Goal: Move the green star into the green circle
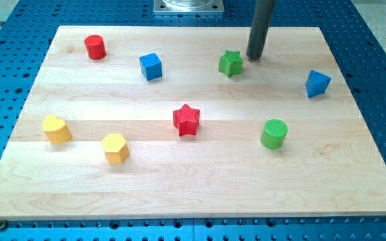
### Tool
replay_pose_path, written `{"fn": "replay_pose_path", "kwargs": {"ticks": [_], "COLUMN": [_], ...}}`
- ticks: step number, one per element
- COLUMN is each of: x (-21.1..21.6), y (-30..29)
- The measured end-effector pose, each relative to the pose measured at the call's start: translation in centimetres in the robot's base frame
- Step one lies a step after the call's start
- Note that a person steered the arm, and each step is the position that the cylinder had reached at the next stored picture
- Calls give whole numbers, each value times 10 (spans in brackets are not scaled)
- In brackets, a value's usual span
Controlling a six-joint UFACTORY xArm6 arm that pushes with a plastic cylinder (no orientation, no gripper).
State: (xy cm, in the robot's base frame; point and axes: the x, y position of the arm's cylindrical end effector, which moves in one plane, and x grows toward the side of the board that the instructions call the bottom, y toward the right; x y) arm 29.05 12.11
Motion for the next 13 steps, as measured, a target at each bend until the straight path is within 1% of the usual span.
{"fn": "replay_pose_path", "kwargs": {"ticks": [1,2,3,4,5,6,7,8,9,10,11,12,13], "x": [16,-7,31,45,81,89,70,124,149,153,168,154,153], "y": [-44,-56,-66,-88,-78,-43,-33,-29,-16,10,35,36,87]}}
